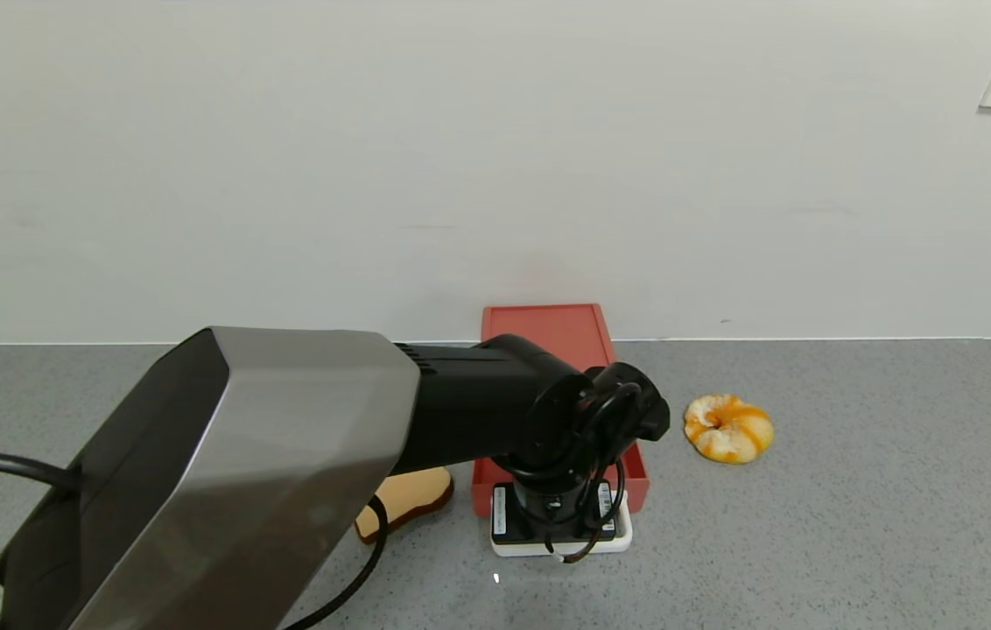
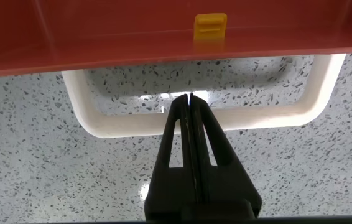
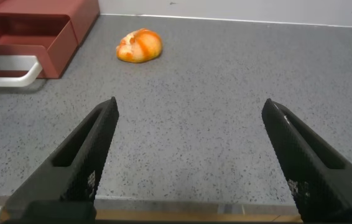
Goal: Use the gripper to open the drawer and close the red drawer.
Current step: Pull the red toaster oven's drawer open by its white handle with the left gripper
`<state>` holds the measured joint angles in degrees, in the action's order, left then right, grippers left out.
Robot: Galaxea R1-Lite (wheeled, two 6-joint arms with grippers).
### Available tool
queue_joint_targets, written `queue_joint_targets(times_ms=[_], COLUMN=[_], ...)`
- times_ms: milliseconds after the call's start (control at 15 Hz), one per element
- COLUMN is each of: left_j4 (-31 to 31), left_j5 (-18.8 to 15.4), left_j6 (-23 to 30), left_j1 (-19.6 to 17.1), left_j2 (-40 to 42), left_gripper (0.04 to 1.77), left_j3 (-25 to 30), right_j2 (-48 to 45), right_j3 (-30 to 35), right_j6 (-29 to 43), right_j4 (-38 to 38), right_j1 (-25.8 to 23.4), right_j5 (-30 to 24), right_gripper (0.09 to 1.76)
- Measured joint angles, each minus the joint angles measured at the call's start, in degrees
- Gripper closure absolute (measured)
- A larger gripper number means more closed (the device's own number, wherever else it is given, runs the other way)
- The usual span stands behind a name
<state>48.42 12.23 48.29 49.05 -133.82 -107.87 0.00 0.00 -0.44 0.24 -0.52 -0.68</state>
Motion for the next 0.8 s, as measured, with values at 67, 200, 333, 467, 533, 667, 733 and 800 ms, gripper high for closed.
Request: queue_joint_targets(times_ms=[67, 200, 333, 467, 533, 667, 733, 800], left_j4=[0.02, 0.22, 1.24, 1.38, 1.39, 1.38, 1.3, 1.35], left_j5=[-0.46, -1.07, -1.27, -1.29, -1.29, -1.57, -1.56, -1.57], left_j6=[0.0, 0.13, 1.21, 1.35, 1.43, 1.49, 1.49, 1.51], left_j1=[0.02, 0.2, 0.37, 0.48, 0.5, 0.56, 0.8, 1.05], left_j2=[0.07, 0.27, 0.41, 0.52, 0.6, 0.71, 0.85, 1.01], left_gripper=[1.7, 1.7, 1.7, 1.7, 1.7, 1.7, 1.7, 1.7], left_j3=[0.07, 0.27, 0.24, 0.22, 0.22, 0.46, 0.84, 1.27], right_j2=[0.0, 0.0, 0.0, 0.0, 0.0, 0.0, 0.0, 0.0], right_j3=[0.0, 0.0, 0.0, 0.0, 0.0, 0.0, 0.0, 0.0], right_j6=[0.02, 0.02, 0.02, 0.02, 0.0, 0.02, 0.04, 0.02], right_j4=[0.0, 0.02, 0.0, 0.02, 0.02, 0.02, 0.0, 0.02], right_j1=[0.0, 0.0, 0.0, 0.0, 0.0, 0.0, 0.0, 0.0], right_j5=[0.02, 0.02, 0.0, 0.0, 0.02, 0.02, 0.02, 0.02], right_gripper=[0.15, 0.15, 0.15, 0.15, 0.15, 0.15, 0.15, 0.15])
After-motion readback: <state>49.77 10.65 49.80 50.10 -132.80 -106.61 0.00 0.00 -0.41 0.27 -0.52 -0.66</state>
